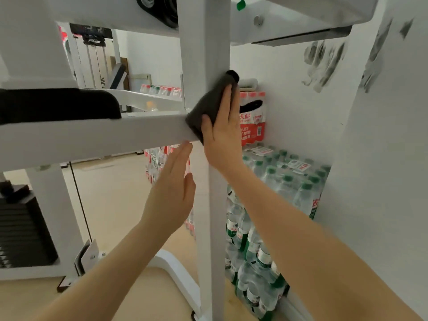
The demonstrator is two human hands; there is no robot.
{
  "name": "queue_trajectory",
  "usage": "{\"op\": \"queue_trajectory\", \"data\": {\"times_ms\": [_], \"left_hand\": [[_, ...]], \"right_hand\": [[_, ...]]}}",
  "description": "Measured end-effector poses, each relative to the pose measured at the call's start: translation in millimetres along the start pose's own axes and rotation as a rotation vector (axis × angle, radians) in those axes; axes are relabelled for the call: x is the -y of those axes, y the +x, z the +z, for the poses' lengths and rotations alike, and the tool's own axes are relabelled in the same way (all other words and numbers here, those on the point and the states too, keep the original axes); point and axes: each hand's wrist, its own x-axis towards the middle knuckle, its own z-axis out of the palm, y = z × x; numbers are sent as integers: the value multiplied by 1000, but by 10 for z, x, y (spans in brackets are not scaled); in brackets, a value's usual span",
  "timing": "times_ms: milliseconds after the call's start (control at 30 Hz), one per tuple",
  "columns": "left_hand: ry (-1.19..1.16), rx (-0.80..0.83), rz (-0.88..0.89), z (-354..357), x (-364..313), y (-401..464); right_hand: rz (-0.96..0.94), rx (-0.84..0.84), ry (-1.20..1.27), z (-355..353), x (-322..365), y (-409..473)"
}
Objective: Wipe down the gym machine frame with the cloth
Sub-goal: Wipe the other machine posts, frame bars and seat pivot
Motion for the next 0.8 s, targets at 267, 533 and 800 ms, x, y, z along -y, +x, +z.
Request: {"op": "queue_trajectory", "data": {"times_ms": [267,533,800], "left_hand": [[-363,139,-532,508,-39,-398],[-520,40,-741,844,-3,-718],[-430,-31,-654,1022,-53,-503]], "right_hand": [[116,125,81,8,-255,-478],[444,473,354,62,-880,-1660],[270,348,674,-80,-570,-479]]}}
